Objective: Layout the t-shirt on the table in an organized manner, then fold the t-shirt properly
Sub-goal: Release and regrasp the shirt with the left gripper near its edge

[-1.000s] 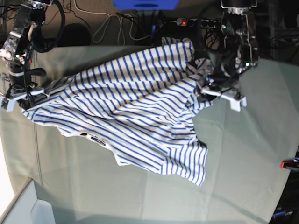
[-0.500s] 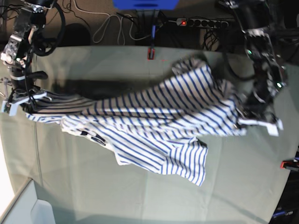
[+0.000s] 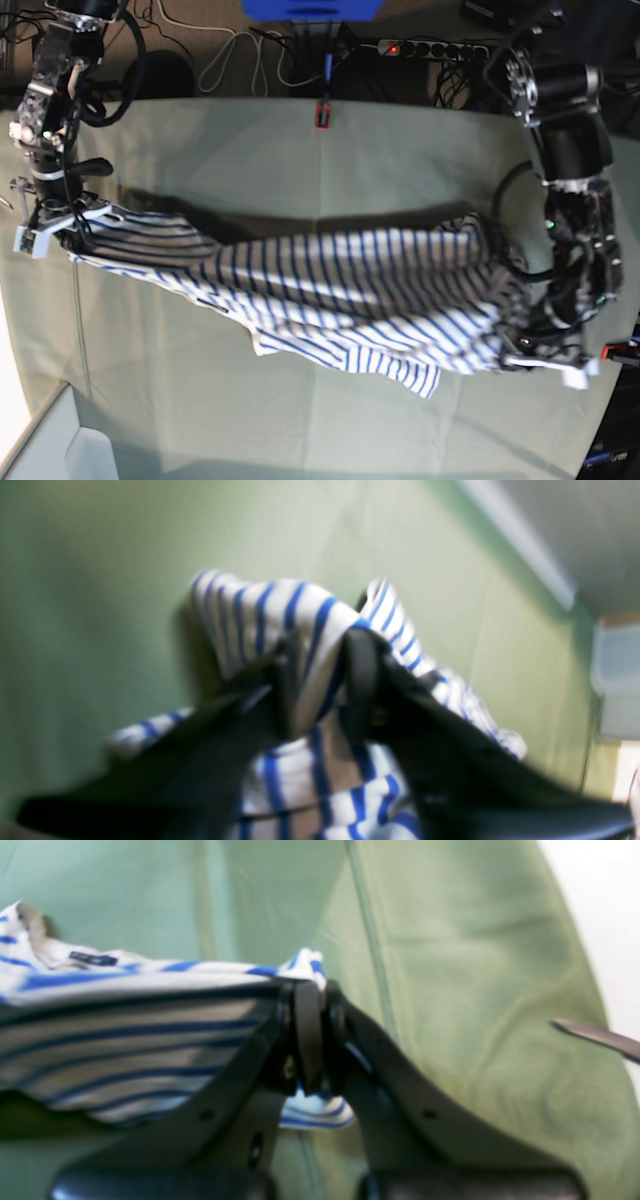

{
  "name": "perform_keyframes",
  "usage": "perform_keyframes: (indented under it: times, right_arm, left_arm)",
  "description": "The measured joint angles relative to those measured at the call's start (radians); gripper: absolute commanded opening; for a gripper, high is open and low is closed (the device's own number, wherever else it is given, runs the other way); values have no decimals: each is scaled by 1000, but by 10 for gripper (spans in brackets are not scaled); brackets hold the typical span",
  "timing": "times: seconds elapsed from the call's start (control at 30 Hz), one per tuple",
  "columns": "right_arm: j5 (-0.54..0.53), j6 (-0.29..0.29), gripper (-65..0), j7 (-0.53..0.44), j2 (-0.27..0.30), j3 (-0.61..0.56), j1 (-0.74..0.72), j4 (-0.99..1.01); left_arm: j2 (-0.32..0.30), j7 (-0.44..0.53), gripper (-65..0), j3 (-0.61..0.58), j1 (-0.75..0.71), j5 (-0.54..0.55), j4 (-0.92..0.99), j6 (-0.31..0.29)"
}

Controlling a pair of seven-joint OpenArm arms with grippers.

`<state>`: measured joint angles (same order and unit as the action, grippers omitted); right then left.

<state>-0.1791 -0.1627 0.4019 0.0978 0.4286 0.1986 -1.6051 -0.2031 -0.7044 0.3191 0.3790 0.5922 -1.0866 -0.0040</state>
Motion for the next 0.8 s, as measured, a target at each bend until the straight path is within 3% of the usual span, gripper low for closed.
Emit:
perform_keyframes:
  times: [0.1, 0.2, 0.37, 0.47, 0.6, 0.8]
  right_arm:
    - [0, -1, -650, 21, -2, -1, 2, 0]
    - [0, 0, -650, 20, -2, 0, 2, 0]
    - [-1, 0, -650, 18, -2, 0, 0, 0]
    - [3, 0, -650, 22, -2, 0, 2, 1]
    - [3, 0, -650, 18, -2, 0, 2, 1]
    - [4, 1, -650, 13, -4, -40, 1, 41]
  left_arm:
    - [1, -5, -237, -42, 23, -6, 102, 9]
    - [-2, -5, -159, -47, -2, -4, 59, 9]
    - [-35, 1, -157, -41, -166, 5, -211, 14]
    - [-26, 0, -157, 30, -296, -5, -323, 11]
    - [7, 40, -152, 113, -373, -6, -241, 2]
    - [-2, 223, -153, 58, -365, 0, -53, 1]
